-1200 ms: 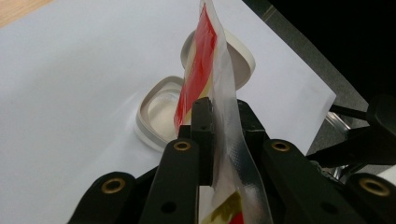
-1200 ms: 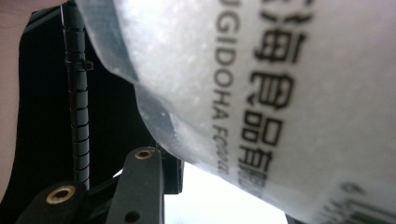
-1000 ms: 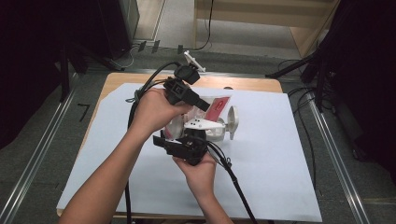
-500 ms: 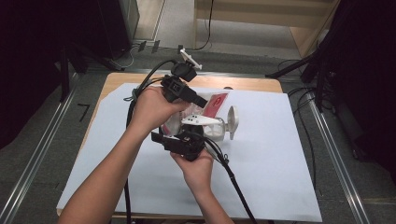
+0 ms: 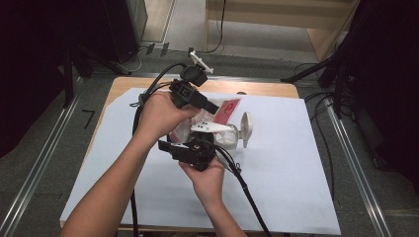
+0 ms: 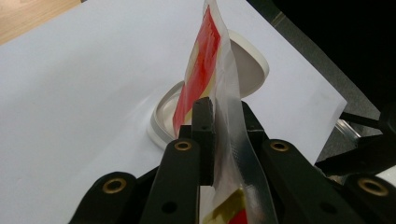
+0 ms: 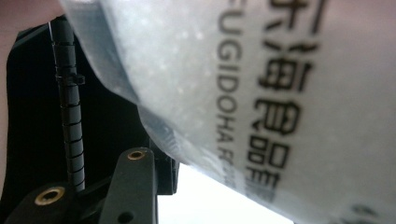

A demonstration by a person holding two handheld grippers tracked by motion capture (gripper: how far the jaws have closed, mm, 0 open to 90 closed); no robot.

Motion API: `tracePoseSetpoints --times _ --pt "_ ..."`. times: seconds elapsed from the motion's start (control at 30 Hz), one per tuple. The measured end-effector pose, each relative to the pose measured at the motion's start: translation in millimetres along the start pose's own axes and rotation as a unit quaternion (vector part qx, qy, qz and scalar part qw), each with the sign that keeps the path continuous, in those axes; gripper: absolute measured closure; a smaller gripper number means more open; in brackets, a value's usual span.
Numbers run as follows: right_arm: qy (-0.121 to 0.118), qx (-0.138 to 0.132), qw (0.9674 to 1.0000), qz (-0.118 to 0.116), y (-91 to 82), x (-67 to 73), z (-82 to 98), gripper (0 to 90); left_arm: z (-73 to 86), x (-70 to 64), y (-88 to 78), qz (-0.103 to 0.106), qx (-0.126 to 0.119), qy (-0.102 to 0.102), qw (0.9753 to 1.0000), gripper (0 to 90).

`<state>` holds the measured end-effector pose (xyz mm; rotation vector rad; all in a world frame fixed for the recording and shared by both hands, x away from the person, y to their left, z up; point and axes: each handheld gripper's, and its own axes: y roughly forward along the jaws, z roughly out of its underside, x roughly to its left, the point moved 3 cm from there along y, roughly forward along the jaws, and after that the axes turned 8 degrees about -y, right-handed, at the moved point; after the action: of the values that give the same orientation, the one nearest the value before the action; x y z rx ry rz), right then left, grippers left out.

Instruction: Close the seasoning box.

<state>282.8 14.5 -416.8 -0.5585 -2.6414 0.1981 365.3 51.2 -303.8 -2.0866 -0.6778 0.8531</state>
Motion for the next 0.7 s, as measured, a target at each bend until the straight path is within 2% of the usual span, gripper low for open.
tracePoseSetpoints --times 0.3,0.4,0.43,0.53,0.7 --pt "-0.005 0.0 1.0 -0.004 5.7 1.8 -1.1 58.1 2.2 4.2 -3.9 0.0 -0.001 -0.006 1.0 82.5" --pt "-0.001 0.0 1.0 -0.004 6.6 1.5 -0.8 57.9 1.8 6.2 -3.2 -0.001 0.002 -0.002 1.0 82.6" --pt "0.0 0.001 1.0 -0.005 6.6 1.3 -0.7 57.8 1.5 6.1 -1.7 0.002 -0.001 -0.009 1.0 82.6" --pt "0.006 0.002 1.0 -0.007 6.3 0.2 0.0 57.2 0.8 6.5 0.9 0.001 0.004 -0.014 0.9999 82.5" --pt "0.009 0.004 0.9999 -0.007 5.1 0.4 0.0 57.3 -0.5 6.7 1.9 0.003 0.009 -0.014 0.9999 82.6"
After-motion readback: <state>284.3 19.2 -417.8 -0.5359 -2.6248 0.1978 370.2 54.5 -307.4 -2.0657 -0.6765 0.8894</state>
